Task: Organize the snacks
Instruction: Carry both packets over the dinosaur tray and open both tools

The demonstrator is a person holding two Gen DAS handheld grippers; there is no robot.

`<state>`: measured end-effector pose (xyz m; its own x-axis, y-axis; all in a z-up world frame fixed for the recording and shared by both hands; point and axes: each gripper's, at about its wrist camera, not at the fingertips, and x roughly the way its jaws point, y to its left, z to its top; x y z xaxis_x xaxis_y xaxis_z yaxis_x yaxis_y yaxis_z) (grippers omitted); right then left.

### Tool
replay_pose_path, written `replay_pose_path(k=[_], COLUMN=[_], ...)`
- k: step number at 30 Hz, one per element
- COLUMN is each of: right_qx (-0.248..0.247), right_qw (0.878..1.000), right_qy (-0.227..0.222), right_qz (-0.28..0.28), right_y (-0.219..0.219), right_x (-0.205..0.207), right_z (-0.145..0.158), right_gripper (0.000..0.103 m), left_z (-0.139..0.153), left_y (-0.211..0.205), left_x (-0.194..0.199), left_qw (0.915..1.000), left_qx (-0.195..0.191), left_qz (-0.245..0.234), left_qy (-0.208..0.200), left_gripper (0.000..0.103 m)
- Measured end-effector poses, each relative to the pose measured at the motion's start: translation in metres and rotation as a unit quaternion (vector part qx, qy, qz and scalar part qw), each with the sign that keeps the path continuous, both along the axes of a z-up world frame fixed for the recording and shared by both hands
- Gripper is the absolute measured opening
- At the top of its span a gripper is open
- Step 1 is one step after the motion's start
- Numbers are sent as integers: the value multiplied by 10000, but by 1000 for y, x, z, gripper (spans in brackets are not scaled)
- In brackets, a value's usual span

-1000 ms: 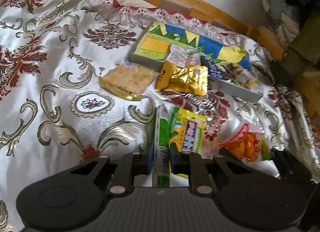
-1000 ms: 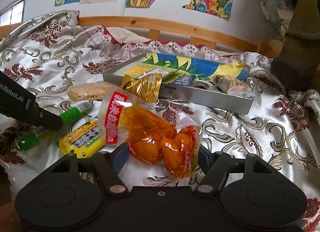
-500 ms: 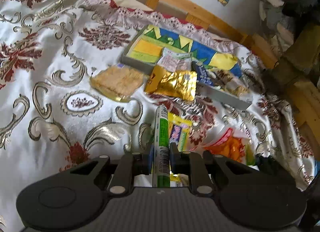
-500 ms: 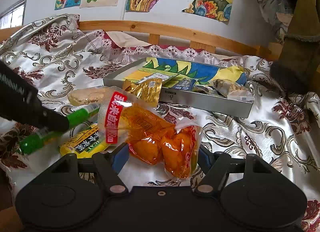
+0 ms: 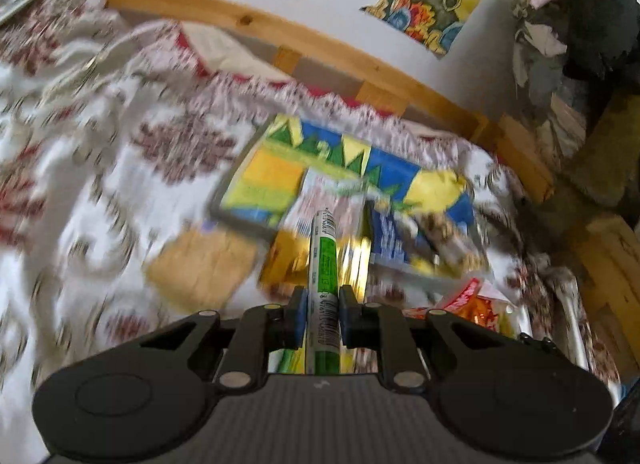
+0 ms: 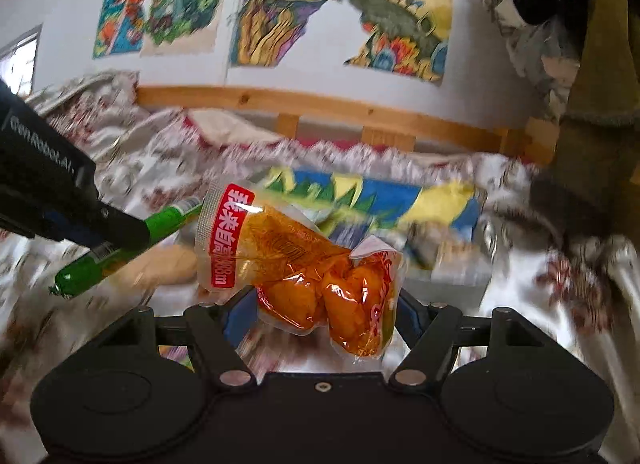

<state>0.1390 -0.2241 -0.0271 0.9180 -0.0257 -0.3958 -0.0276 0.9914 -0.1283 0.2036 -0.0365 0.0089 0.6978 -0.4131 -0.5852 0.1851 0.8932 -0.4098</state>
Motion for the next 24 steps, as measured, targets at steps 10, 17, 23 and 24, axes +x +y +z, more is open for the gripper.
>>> replay_pose_path(k=[10,17,23,24], right_qx=[-27,-219,7,-45], right_qw=[9990,9986,9976,9977], right_qy=[-189,-20,313,322], right_qz=[-416,-476,-622,-587], right_y=[-36,-40,-44,-42], right_x=[96,138,153,154], right_z=[11,-2,-22,-24], right_gripper=[73,73,76,78], left_z=[-4,-32,-51,-52], left_y=[-49,-78,-90,-91], left_x=[110,153,156,157], left_qw=[9998,9991,9969,9969], left_qx=[49,325,691,689], left_qz=[-99,-271,-352,-352], left_qy=[-187,-31,120,125], left_gripper=[18,18,18,18])
